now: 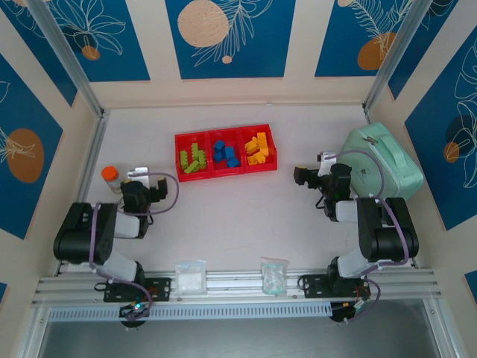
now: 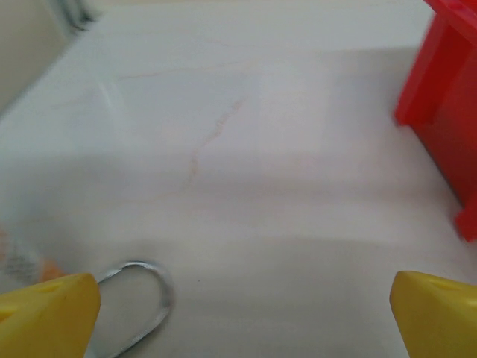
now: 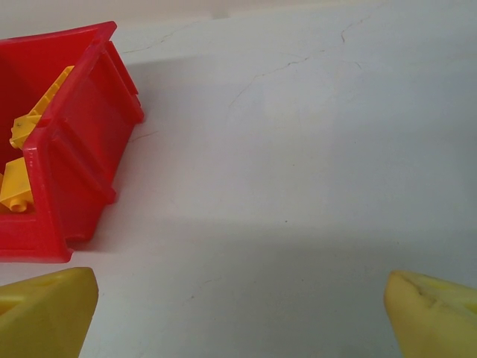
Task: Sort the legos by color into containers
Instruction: Reset both arms
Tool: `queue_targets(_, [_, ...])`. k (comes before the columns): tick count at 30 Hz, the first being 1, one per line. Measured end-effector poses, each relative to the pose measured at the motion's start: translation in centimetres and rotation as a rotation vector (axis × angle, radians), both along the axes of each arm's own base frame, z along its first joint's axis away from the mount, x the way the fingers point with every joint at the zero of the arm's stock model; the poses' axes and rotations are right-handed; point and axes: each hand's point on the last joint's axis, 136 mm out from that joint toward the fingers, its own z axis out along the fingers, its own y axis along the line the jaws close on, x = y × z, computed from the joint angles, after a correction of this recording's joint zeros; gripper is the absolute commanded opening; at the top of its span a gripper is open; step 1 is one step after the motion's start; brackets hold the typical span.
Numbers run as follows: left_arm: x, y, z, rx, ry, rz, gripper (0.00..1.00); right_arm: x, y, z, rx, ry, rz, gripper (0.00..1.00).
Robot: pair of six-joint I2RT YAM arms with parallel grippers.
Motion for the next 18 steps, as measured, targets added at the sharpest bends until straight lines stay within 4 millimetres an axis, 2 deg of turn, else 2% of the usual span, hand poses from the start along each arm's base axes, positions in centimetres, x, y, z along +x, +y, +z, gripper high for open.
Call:
queue_targets(1, [0.2, -0.4, -0.3, -0.002, 0.02, -0.021, 0.99, 0.0, 0.0, 0.0, 0.0, 0.0, 0.0, 0.99])
queue_targets(6, [2.1, -1.2, 2.2, -0.001, -0.054, -0.069, 0.99, 0.0, 0.0, 0.0, 0.002, 0.0, 0.002, 0.99])
queue_targets(18, [2.2, -1.9, 2.6, 0.008, -0.077, -0.108, 0.99, 0.0, -0.1, 0.0, 0.003, 0.0, 0.001, 0.99])
